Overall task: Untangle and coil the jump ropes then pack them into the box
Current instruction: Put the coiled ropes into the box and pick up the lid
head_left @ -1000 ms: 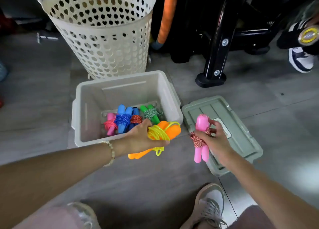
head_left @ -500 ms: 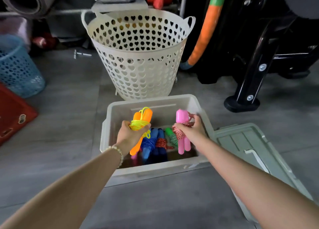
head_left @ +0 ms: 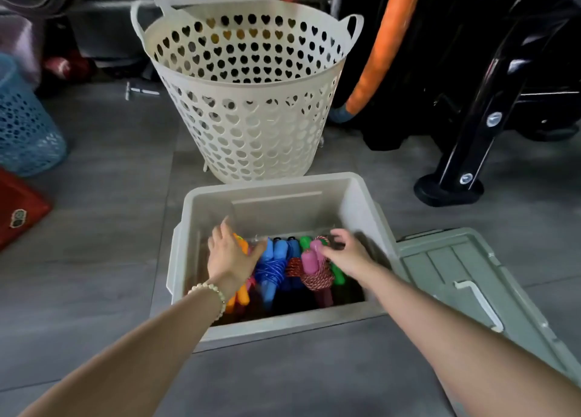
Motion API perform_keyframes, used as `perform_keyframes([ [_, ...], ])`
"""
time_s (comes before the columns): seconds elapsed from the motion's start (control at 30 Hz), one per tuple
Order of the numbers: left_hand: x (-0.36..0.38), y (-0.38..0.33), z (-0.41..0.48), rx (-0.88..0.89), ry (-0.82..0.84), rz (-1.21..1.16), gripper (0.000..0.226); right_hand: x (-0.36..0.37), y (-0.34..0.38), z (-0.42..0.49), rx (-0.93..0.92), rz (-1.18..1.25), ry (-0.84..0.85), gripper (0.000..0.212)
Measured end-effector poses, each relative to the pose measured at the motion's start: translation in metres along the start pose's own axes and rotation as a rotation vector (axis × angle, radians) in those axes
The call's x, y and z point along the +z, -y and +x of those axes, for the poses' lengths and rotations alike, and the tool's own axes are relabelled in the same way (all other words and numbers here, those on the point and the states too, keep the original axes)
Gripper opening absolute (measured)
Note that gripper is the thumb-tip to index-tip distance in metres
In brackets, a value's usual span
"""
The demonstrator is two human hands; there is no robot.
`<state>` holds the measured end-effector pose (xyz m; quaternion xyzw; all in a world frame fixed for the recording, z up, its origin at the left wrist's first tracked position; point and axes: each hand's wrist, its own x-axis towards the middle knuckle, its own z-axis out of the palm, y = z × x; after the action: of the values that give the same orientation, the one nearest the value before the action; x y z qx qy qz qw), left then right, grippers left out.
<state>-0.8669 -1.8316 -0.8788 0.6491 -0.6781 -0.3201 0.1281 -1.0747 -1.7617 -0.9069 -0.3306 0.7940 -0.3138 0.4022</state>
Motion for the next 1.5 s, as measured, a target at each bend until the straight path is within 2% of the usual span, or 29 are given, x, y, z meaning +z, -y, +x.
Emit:
perform_keyframes([
  [0.07,-0.009,-0.024,-0.007,0.141,-0.008,-0.003,0.087,-0.030,0.013,-0.013,-0.058,0.021,0.041,0.061],
  [0.13,-0.011,-0.052,-0.016,0.274,0.059,0.023,0.088,-0.062,0.026,-0.033,-0.050,0.068,0.152,0.065],
  [0.23,-0.007,-0.100,-0.035,0.511,0.130,0.137,0.085,-0.115,0.035,-0.065,-0.086,-0.048,0.244,0.066],
  [0.37,0.015,-0.158,-0.068,0.713,0.203,0.254,0.076,-0.204,-0.006,-0.108,-0.019,-0.117,0.049,0.067],
  [0.5,0.061,-0.199,-0.092,0.847,0.334,0.420,0.074,-0.263,-0.101,-0.152,0.214,0.006,-0.210,0.071],
  [0.63,0.129,-0.222,-0.102,0.800,0.498,0.539,0.082,-0.267,-0.189,-0.188,0.447,0.183,-0.394,0.074],
  [0.7,0.162,-0.230,-0.106,0.748,0.562,0.572,0.093,-0.255,-0.222,-0.199,0.525,0.330,-0.435,0.073],
  [0.77,0.194,-0.228,-0.110,0.674,0.644,0.613,0.105,-0.236,-0.256,-0.197,0.623,0.468,-0.436,0.084],
  [0.8,0.209,-0.223,-0.111,0.615,0.686,0.613,0.111,-0.227,-0.268,-0.194,0.665,0.517,-0.447,0.081],
  [0.9,0.247,-0.196,-0.113,0.452,0.741,0.595,0.121,-0.208,-0.292,-0.181,0.675,0.683,-0.439,0.052],
  [1.0,0.272,-0.162,-0.122,0.381,0.799,0.611,0.120,-0.197,-0.302,-0.171,0.668,0.889,-0.441,0.042],
  [1.1,0.282,-0.143,-0.129,0.373,0.826,0.577,0.121,-0.194,-0.311,-0.161,0.635,1.072,-0.506,0.049],
  [1.17,0.284,-0.143,-0.128,0.372,0.810,0.543,0.119,-0.191,-0.316,-0.156,0.627,1.092,-0.539,0.057],
  [1.37,0.285,-0.149,-0.140,0.326,0.848,0.428,0.105,-0.193,-0.316,-0.151,0.743,1.042,-0.564,0.041],
  [1.5,0.278,-0.146,-0.146,0.393,0.838,0.456,0.077,-0.195,-0.321,-0.152,0.772,1.040,-0.614,0.071],
])
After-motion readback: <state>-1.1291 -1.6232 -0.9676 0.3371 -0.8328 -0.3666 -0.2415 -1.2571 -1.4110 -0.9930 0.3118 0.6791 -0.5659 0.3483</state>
